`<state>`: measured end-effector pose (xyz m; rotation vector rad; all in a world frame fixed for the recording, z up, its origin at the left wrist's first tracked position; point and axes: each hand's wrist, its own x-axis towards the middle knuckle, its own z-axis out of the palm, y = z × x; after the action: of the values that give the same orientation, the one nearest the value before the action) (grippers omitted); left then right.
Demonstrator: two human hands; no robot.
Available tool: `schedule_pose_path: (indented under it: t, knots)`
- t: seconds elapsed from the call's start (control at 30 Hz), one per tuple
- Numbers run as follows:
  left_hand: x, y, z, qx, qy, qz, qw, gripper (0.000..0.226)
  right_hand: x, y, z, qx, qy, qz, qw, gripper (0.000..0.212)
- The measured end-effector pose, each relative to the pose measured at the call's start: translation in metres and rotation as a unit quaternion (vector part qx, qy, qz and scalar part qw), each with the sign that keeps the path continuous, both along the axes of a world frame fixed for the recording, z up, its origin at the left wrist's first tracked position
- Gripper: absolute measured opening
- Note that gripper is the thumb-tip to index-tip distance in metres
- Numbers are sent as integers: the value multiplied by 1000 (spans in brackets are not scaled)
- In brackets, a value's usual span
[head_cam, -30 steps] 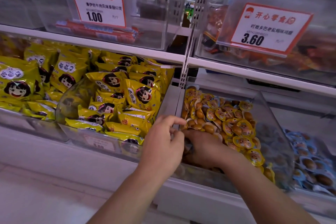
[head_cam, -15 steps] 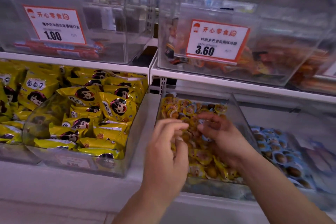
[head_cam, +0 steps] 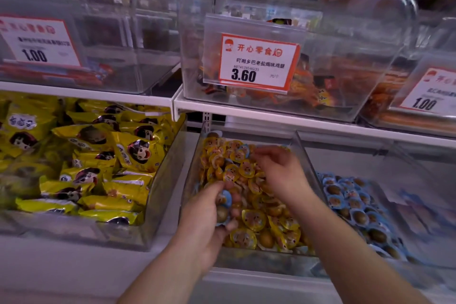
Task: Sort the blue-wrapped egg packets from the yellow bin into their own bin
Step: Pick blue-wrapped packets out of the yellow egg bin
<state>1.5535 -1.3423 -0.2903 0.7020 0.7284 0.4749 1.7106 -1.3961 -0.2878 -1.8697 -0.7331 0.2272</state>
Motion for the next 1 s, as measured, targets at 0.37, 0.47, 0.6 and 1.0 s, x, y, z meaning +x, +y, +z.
schedule_pose_path:
  t: [0.37, 0.47, 0.6, 1.0]
  knots:
    - [-3, 9, -6, 65, 33, 5, 997, 23, 20, 85, -25, -425, -323, 136, 835, 50]
    - [-3, 8, -10, 90, 30, 20, 995, 21, 8, 77, -29, -389, -254, 138, 875, 39]
    - [-8, 8, -13, 95, 15, 30, 995, 21, -3, 58, -20, -337, -211, 178, 900, 17]
    - [4, 5, -15, 123, 65, 1, 990, 19, -35, -35, -2, 152, 212, 49, 964, 41]
